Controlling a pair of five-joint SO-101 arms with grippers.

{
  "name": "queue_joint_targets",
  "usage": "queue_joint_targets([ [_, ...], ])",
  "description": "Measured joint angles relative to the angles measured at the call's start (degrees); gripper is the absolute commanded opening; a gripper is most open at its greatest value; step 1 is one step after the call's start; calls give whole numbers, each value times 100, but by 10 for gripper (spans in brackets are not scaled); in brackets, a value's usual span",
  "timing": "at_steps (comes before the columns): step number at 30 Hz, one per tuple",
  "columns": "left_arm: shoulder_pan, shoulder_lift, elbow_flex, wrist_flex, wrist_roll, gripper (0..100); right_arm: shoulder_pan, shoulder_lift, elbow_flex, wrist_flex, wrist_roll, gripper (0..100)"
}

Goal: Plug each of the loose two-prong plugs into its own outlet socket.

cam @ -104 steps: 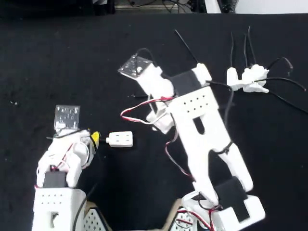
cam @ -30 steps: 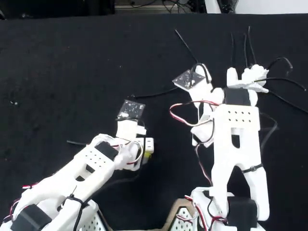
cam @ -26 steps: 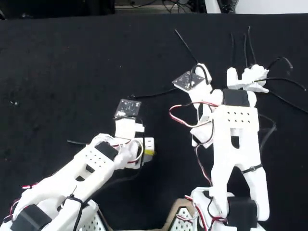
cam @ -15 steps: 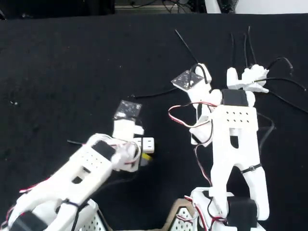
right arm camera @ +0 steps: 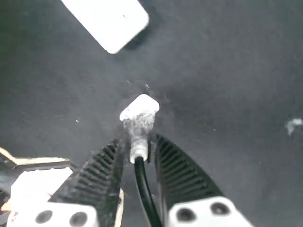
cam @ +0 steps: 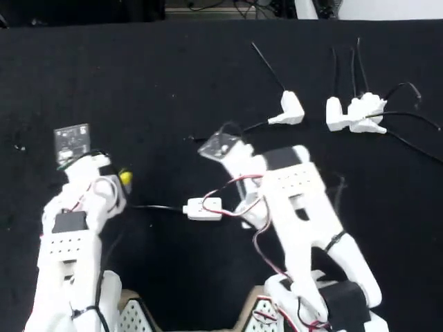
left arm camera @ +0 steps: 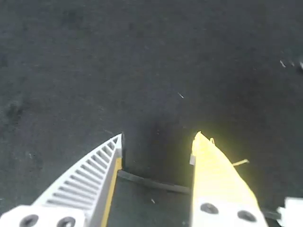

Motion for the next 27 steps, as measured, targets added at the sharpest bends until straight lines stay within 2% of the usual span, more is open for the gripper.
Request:
queue_joint_targets([
  [8, 35, 1257, -26, -299, -35, 234, -765, 0, 0, -35, -448, 11],
  [14, 70, 2409, -475, -299, -35, 234, -905, 0, -79, -35, -519, 11],
  [27, 202, 2532, -642, 53, -62, 234, -932, 0, -554, -141, -607, 11],
])
